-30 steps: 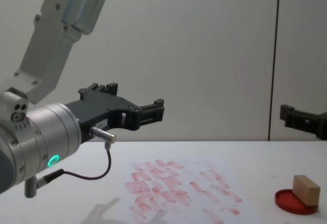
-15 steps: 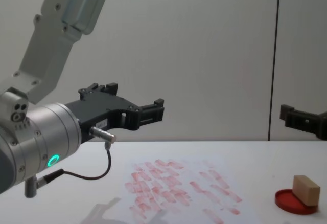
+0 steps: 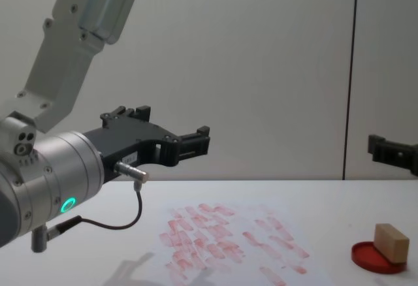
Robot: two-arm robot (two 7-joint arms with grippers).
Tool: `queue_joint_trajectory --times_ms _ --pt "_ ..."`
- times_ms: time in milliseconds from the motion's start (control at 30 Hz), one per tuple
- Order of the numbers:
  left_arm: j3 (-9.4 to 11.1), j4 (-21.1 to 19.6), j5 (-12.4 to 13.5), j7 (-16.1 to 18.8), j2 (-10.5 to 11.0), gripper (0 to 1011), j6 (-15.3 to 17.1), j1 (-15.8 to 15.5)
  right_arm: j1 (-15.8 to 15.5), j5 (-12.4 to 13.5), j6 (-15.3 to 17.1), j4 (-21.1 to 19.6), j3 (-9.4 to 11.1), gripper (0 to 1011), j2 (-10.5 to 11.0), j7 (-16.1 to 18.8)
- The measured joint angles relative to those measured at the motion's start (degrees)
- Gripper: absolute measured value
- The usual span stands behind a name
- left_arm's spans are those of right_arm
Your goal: Use the one hand to pick up the stamp and affix it onto the A4 paper.
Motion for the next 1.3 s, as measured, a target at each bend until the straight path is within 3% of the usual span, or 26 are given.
queue_joint_trajectory --times_ms 467,1200,1300 --pt "0.0 0.0 0.0 0.0 0.0 993 0.0 0.0 1.83 -0.23 8.9 1.5 0.3 1001 -1.97 -4.71" --pt "0.0 0.0 0.0 0.0 0.0 993 0.0 0.0 5.77 -2.04 15.16 8.91 -0.92 1001 -6.14 -6.26" --pt "0.0 0.0 0.0 0.0 0.0 993 0.0 0.0 6.1 -2.31 15.58 9.57 -1.01 960 -6.55 -6.32"
